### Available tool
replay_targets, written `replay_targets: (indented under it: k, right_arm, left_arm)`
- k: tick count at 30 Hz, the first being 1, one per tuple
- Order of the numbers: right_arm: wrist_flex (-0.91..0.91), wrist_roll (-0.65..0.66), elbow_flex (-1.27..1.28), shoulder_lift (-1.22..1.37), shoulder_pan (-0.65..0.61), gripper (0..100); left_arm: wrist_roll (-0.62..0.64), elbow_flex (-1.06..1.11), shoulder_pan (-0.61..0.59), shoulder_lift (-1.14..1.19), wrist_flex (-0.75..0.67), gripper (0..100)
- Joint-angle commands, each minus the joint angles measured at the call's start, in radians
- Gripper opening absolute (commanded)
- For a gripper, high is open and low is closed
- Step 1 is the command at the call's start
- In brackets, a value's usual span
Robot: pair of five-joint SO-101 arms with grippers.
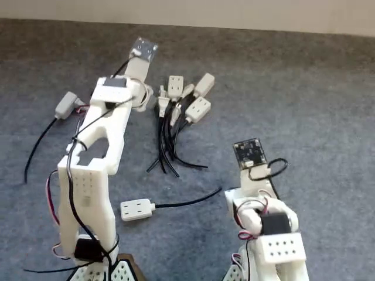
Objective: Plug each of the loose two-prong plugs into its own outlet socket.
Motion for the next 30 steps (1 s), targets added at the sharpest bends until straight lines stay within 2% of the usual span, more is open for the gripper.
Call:
replay_targets:
  k: [1, 4, 15, 26, 28, 30]
  right_arm:
    - [0.013, 0.029, 0.005, -0.096, 0.042, 0.5]
    - [0.031, 0.029, 0.005, -0.097, 0.051, 0.5]
    - [0.027, 0.029, 0.005, -0.099, 0.051, 0.5]
    - [0.027, 0.031, 0.005, -0.104, 0.047, 0.5]
    - [0.027, 0.031, 0.007, -0.104, 0.047, 0.5]
    - [0.027, 0.031, 0.007, -0.104, 0.047, 0.5]
  left_arm:
    - [0.049, -0.186, 0.022, -0.002, 0.127, 27]
    - [0.089, -0.249, 0.03, -0.001, 0.186, 27]
    - [0.091, -0.257, 0.116, 0.001, 0.334, 27]
    - [0.087, -0.302, 0.127, 0.214, 0.302, 26]
    - [0.084, -0.352, 0.127, 0.237, 0.31, 21]
    - [0.077, -0.398, 0.127, 0.239, 0.354, 10]
